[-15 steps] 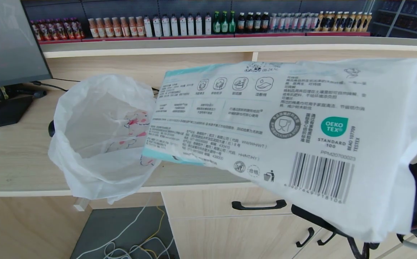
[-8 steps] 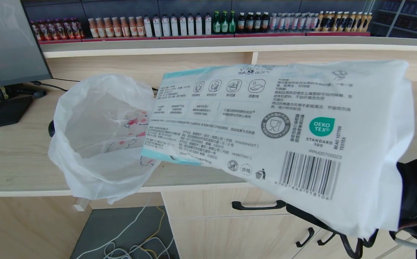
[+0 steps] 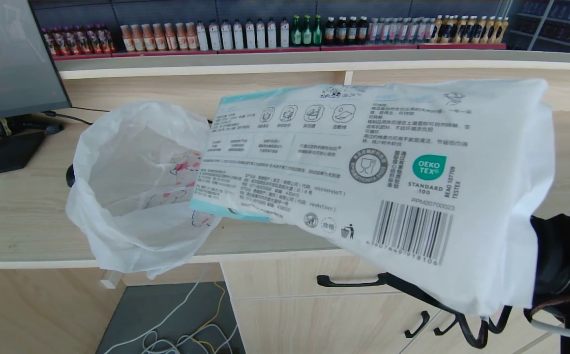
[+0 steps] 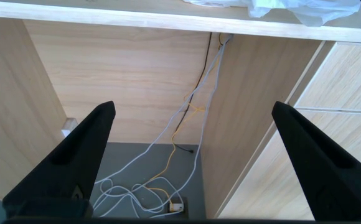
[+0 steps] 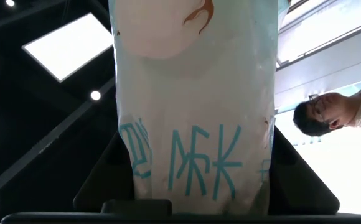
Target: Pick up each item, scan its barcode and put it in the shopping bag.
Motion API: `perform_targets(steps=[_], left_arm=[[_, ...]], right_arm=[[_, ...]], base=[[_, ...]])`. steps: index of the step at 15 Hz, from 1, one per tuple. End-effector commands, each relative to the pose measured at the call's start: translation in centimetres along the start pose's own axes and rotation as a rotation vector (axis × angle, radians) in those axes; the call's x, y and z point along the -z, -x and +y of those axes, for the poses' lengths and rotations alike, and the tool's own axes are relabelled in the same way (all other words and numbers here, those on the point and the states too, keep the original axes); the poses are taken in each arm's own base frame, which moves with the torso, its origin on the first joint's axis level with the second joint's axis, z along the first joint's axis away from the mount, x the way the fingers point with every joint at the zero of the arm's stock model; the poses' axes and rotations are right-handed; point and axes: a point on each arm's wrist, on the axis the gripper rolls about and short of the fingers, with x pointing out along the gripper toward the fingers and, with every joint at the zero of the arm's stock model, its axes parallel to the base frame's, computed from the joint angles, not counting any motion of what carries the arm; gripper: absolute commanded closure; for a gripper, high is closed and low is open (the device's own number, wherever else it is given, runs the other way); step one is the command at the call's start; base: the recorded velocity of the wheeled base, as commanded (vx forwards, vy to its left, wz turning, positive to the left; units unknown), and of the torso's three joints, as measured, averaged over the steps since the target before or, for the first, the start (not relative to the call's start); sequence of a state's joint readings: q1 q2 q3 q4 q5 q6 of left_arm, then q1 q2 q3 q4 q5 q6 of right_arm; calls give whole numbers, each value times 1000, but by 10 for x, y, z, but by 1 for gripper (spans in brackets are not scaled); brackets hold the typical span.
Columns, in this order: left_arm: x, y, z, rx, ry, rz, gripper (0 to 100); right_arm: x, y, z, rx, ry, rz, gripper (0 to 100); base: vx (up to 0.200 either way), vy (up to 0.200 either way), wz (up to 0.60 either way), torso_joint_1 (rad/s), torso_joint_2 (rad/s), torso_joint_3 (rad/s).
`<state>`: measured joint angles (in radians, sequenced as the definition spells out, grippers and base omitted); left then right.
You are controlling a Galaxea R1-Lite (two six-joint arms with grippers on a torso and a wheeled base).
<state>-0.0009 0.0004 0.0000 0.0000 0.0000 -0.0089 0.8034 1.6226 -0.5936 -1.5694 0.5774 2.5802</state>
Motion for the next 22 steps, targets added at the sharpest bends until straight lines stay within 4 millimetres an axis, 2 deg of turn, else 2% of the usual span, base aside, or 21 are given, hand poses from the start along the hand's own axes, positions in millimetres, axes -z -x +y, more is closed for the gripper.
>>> perform_targets(steps=[1,6,8,10,11,13,15,17,19,20,22], left_arm=[[0,0,0,-1,0,0,0],[0,0,0,-1,0,0,0],[0,0,0,1,0,0,0],[0,0,0,-1,0,0,0],[0,0,0,-1,0,0,0],[0,0,0,1,0,0,0],[0,0,0,1,0,0,0],[0,0,0,1,0,0,0],[0,0,0,-1,0,0,0],[0,0,0,-1,0,0,0],[0,0,0,-1,0,0,0]], right_arm=[[0,0,0,0,0,0,100],[2,4,1,-28,15,-18,100],[-2,9,-4,-21,170,-56,100],[1,23,-15,29,497,-80,100],[8,26,-12,23,569,-60,100],[29,34,-8,56,836,68,100],[33,57,-25,158,1178,204,100],[24,68,-39,215,1454,304,100],[10,70,-42,227,1704,311,100],[1,73,-43,250,1808,299,100],[-29,76,-34,306,2140,238,100]], base=[[0,0,0,0,0,0],[0,0,0,0,0,0],[0,0,0,0,0,0],[0,0,0,0,0,0],[0,0,0,0,0,0],[0,0,0,0,0,0],[0,0,0,0,0,0],[0,0,0,0,0,0],[0,0,0,0,0,0],[0,0,0,0,0,0],[0,0,0,0,0,0]])
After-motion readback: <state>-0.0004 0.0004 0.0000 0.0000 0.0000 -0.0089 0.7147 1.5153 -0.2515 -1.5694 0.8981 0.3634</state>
